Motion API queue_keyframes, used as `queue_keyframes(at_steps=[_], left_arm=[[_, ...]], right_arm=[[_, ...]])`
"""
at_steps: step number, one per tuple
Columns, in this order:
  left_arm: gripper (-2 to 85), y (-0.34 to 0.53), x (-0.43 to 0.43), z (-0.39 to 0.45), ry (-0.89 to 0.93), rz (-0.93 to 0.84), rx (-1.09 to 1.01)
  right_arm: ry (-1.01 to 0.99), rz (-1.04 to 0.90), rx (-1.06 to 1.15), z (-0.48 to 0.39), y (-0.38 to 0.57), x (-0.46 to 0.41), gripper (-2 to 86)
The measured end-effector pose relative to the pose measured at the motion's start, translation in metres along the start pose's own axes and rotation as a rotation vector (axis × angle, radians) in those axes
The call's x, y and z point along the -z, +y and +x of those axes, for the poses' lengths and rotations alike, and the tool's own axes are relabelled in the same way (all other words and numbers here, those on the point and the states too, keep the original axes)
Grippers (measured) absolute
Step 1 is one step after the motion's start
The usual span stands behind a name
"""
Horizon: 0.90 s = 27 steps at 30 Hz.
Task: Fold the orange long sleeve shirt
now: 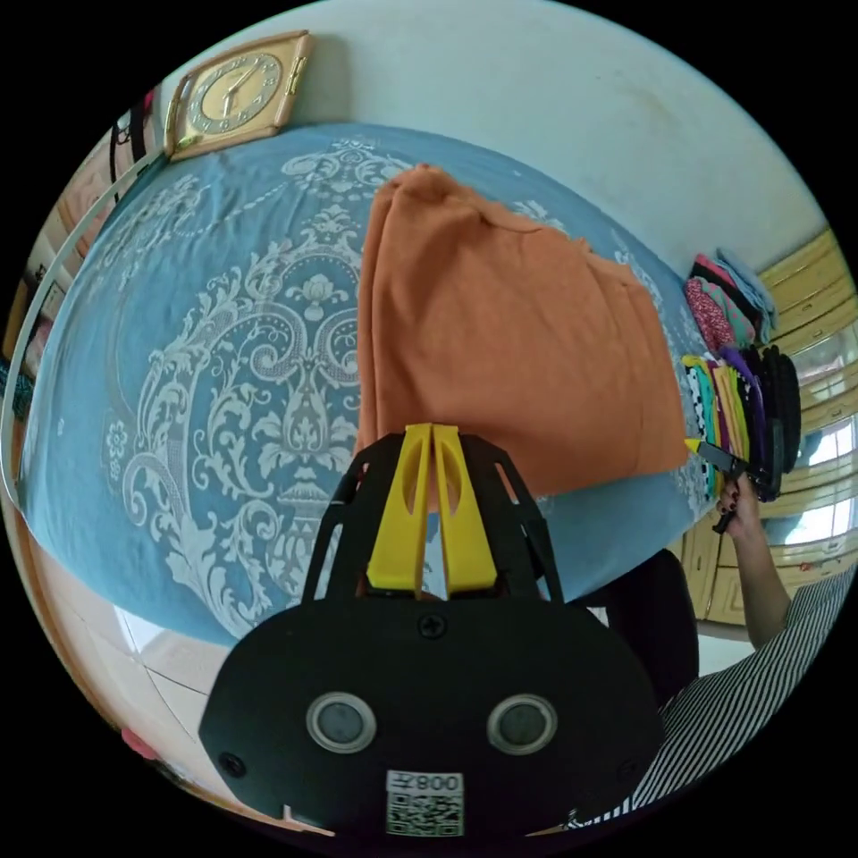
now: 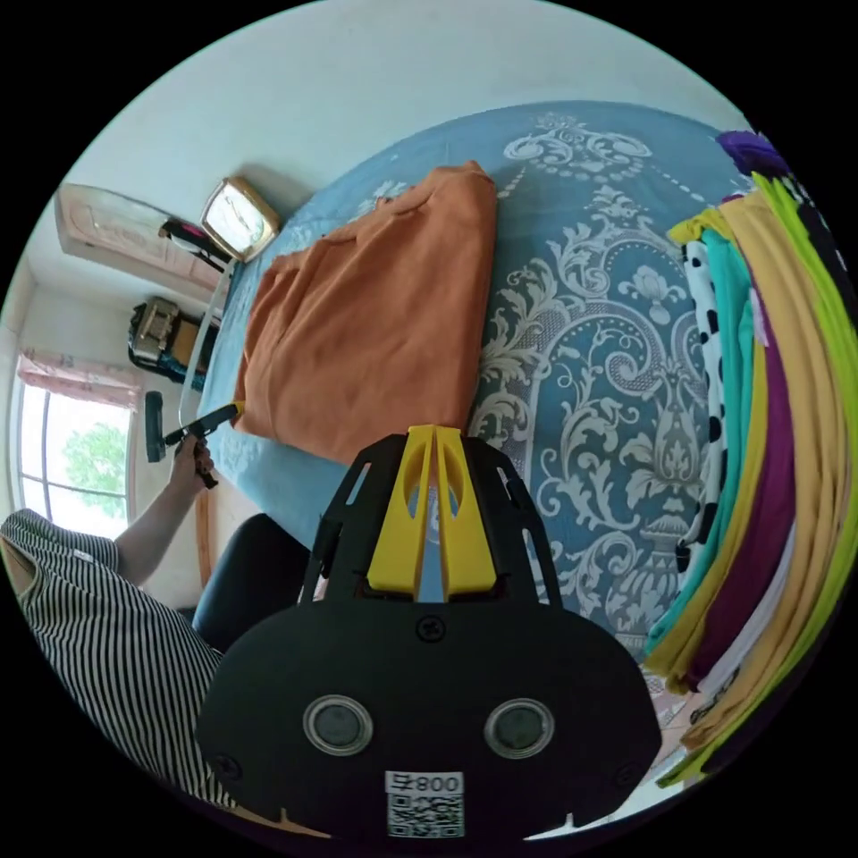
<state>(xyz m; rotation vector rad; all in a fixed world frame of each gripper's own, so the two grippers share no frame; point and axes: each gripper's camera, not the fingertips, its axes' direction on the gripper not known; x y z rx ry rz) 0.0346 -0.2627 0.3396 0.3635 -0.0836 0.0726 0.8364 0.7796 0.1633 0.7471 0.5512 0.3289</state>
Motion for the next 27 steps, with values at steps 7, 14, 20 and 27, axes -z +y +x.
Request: queue_keyframes(at_steps=[7, 14, 20, 27], left_arm=[[1.0, 0.020, -0.016, 0.048, 0.176, 0.040, -0.180], [4.1, 0.026, -0.074, 0.136, 0.338, -0.031, -0.445], [7.2, 0.037, -0.121, 0.216, 0.355, -0.071, -0.690], [7.0, 0.054, -0.168, 0.304, 0.036, -0.013, -0.929]], right_arm=[[-0.177, 0.033, -0.168, 0.051, 0.040, -0.029, 4.4], [-0.410, 0.019, -0.272, 0.086, 0.056, -0.096, 6.7], [-0.483, 0.061, -0.307, 0.095, 0.062, -0.123, 3.3], [-0.470, 0.097, -0.138, 0.042, 0.035, -0.114, 2.1]])
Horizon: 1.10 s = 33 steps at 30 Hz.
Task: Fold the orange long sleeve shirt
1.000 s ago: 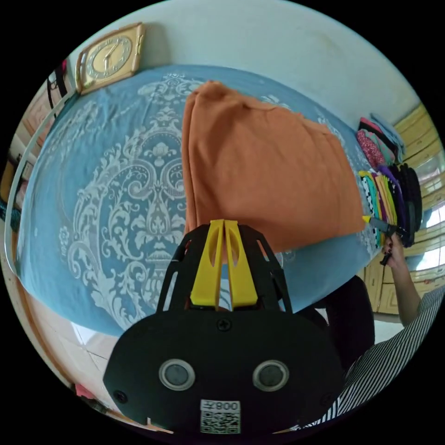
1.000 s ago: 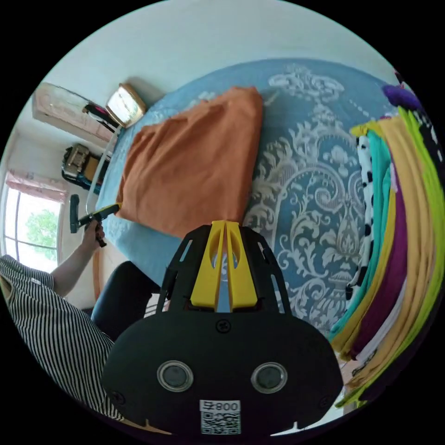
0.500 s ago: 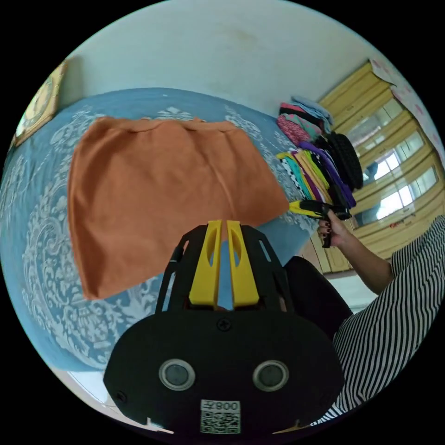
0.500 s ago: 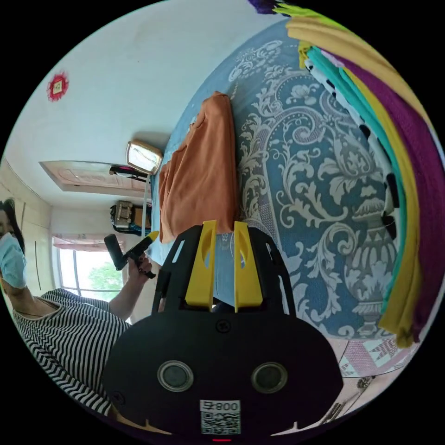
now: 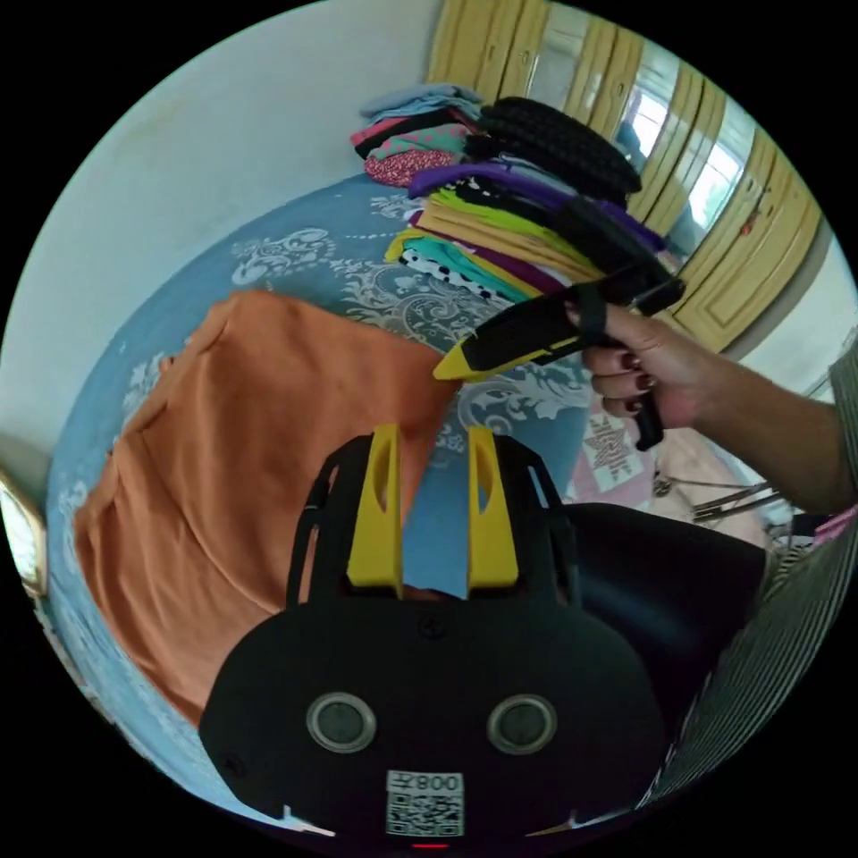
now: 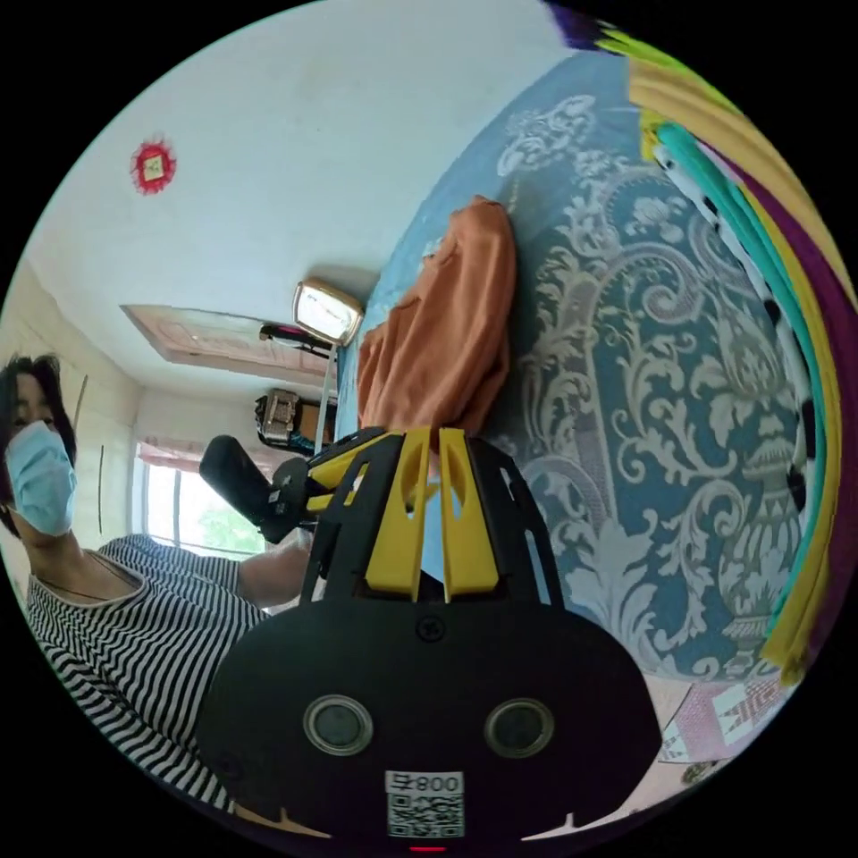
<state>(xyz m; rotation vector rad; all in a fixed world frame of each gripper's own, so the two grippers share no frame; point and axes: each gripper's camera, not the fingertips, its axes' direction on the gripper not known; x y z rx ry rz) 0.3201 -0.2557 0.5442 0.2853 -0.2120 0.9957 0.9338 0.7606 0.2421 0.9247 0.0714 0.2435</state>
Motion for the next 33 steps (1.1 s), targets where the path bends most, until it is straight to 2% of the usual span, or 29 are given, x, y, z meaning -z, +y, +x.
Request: queue_keyframes(at_steps=[2, 3, 6, 9, 11, 21, 33], left_arm=[[4.1, -0.002, -0.004, 0.002, -0.111, -0.006, 0.021], [3.4, 0.001, -0.001, -0.004, -0.089, 0.013, 0.049], [2.5, 0.020, 0.008, -0.041, 0.071, 0.077, 0.242], [2.1, 0.045, 0.008, -0.082, 0.236, 0.141, 0.447], [2.0, 0.054, 0.005, -0.093, 0.282, 0.156, 0.498], [1.7, 0.055, 0.004, -0.080, 0.290, 0.162, 0.458], [1.9, 0.051, 0.024, -0.058, 0.265, 0.150, 0.372]], right_arm=[[0.044, -0.039, 0.043, -0.015, -0.010, -0.012, 2.2], [0.081, -0.051, 0.083, -0.024, -0.015, -0.016, 2.3], [0.041, -0.046, 0.137, -0.032, -0.029, -0.017, 3.0], [0.036, 0.054, 0.070, -0.012, -0.044, -0.004, 4.2], [-0.013, 0.094, 0.046, 0.002, -0.058, 0.000, 5.9], [-0.075, 0.057, -0.105, 0.050, -0.152, -0.033, 9.8], [-0.082, -0.044, -0.146, 0.026, -0.222, -0.056, 8.5]])
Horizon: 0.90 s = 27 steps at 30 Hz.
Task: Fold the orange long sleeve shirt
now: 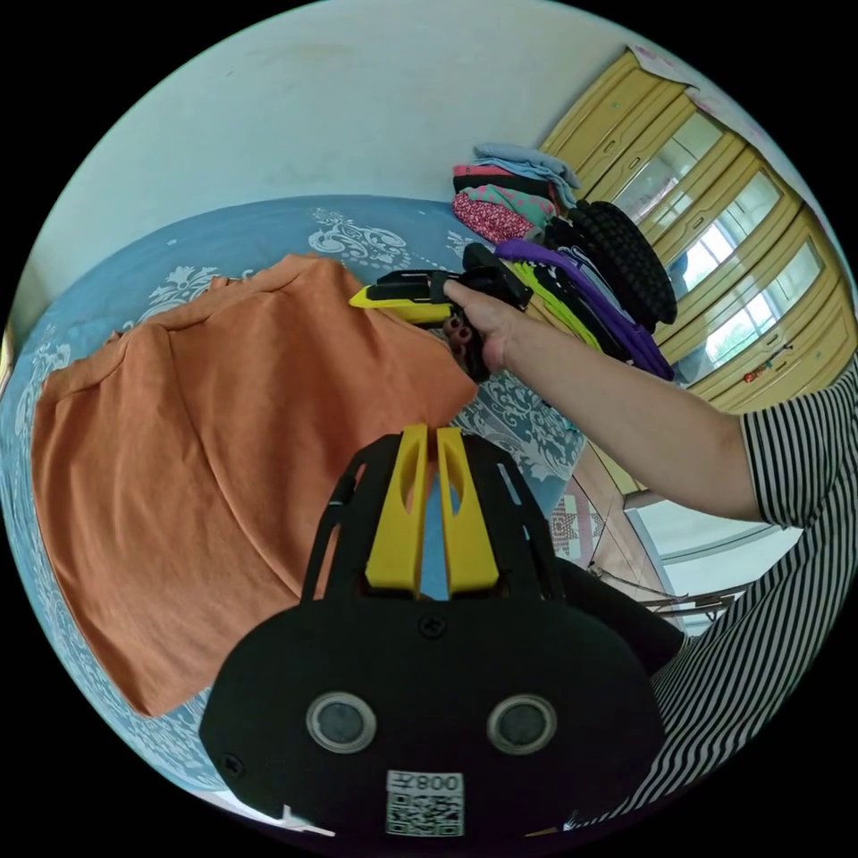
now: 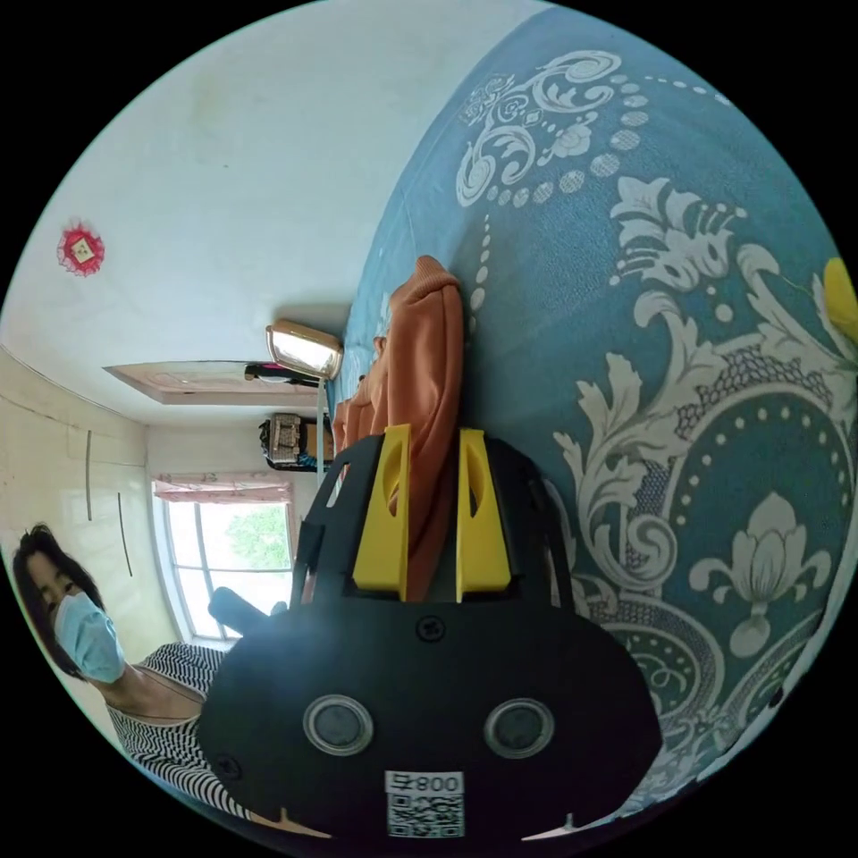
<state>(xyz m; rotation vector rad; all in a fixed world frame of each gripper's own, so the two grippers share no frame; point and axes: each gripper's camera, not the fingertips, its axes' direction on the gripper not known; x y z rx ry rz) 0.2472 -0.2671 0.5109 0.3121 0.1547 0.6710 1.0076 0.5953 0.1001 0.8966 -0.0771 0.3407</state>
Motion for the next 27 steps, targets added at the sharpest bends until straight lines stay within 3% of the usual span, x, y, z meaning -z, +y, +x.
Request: queue_keyframes(at_steps=[16, 27], left_arm=[[1.8, 0.005, 0.086, 0.001, 0.021, 0.028, -0.008], [1.8, 0.057, 0.261, -0.057, 0.136, 0.248, 0.196]], right_arm=[[-0.140, 0.048, 0.006, -0.085, -0.007, 0.053, 3.1], [-0.163, 0.124, 0.218, -0.294, 0.018, 0.084, 2.7]])
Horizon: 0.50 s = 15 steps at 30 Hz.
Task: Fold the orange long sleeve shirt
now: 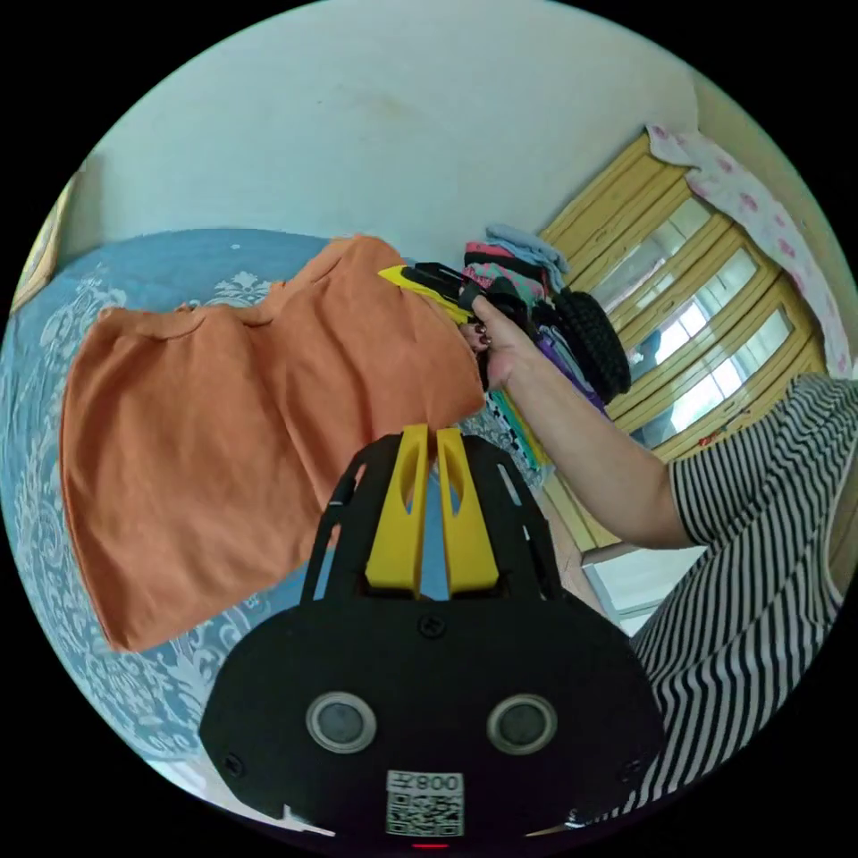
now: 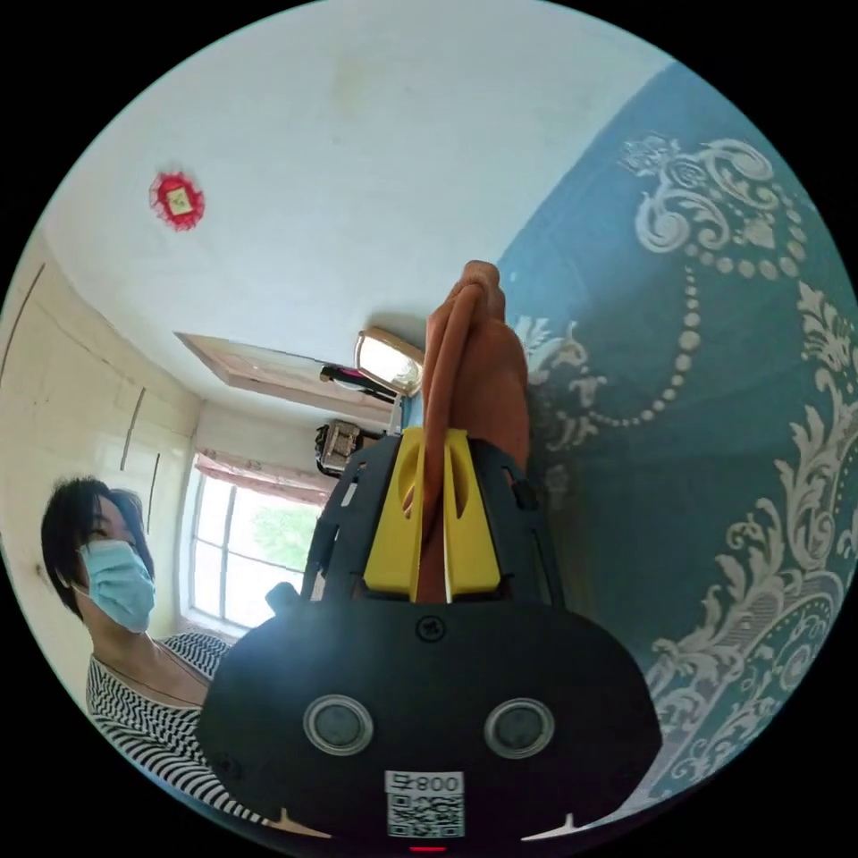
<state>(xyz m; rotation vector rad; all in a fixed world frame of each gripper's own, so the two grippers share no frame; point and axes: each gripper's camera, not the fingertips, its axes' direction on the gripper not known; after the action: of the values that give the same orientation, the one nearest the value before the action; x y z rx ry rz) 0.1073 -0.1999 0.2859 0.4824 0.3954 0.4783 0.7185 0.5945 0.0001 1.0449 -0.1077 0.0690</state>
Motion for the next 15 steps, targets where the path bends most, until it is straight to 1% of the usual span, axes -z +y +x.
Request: queue_keyframes(at_steps=[4, 6, 7, 12, 15], left_arm=[[1.7, 0.014, 0.069, -0.028, 0.056, 0.095, 0.122], [1.7, 0.024, 0.109, -0.049, 0.090, 0.155, 0.208], [1.7, 0.027, 0.118, -0.054, 0.097, 0.170, 0.229], [1.6, 0.063, 0.175, -0.107, 0.229, 0.314, 0.478], [1.5, 0.082, 0.201, -0.131, 0.264, 0.376, 0.587]], right_arm=[[0.006, -0.037, 0.101, -0.082, -0.008, -0.030, 2.7], [0.048, -0.065, 0.156, -0.130, -0.013, -0.057, 2.7], [0.060, -0.072, 0.166, -0.141, -0.014, -0.064, 2.7], [0.135, -0.164, 0.176, -0.206, -0.027, -0.132, 3.0], [0.187, -0.223, 0.188, -0.232, -0.033, -0.166, 3.1]])
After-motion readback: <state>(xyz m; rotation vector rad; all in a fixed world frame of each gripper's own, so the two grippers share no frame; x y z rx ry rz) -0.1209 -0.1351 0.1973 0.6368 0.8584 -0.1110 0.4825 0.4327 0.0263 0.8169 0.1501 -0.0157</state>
